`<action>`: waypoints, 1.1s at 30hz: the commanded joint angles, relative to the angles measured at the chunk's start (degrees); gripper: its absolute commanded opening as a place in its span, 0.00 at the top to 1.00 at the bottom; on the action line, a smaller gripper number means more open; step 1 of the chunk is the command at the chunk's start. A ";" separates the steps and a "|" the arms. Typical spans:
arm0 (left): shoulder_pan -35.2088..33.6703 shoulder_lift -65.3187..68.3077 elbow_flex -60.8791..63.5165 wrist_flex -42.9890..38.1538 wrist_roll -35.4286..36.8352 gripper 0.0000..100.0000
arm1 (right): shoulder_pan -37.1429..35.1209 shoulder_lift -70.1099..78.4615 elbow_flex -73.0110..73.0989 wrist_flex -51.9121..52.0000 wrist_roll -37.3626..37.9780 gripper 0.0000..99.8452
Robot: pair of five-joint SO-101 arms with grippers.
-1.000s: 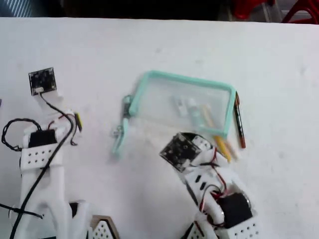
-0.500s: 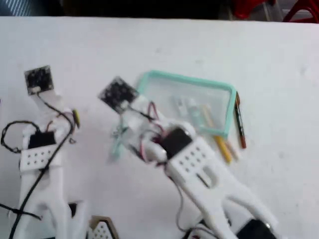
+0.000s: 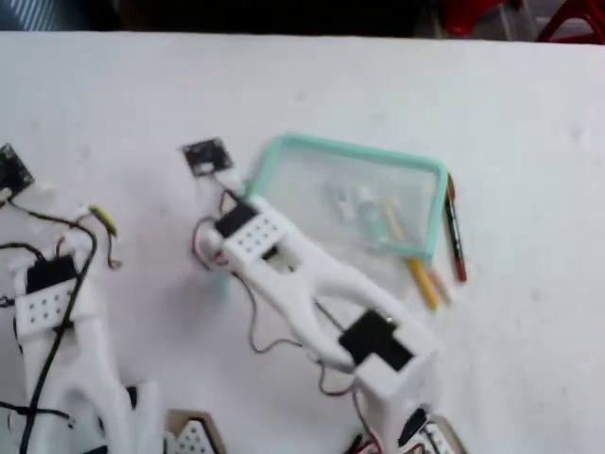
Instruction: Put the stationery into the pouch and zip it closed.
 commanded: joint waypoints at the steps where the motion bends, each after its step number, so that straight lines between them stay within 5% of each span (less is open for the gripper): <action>1: -0.40 -0.04 -1.32 -1.76 0.62 0.93 | 2.59 6.11 -7.30 -0.84 -5.19 0.81; 4: 0.48 -0.04 -1.32 -1.76 0.62 0.93 | 3.21 8.13 -9.76 -0.84 -5.10 0.74; 12: 1.98 -0.04 -1.23 -1.32 0.62 0.93 | 3.30 8.40 -12.04 0.13 -5.01 0.78; 19: 1.98 -0.04 -1.41 -1.32 0.62 0.93 | 2.24 5.14 -16.18 6.90 4.40 0.78; 33: 1.98 -0.04 -1.23 -1.32 0.62 0.93 | 7.34 14.64 -17.41 -4.18 8.79 0.78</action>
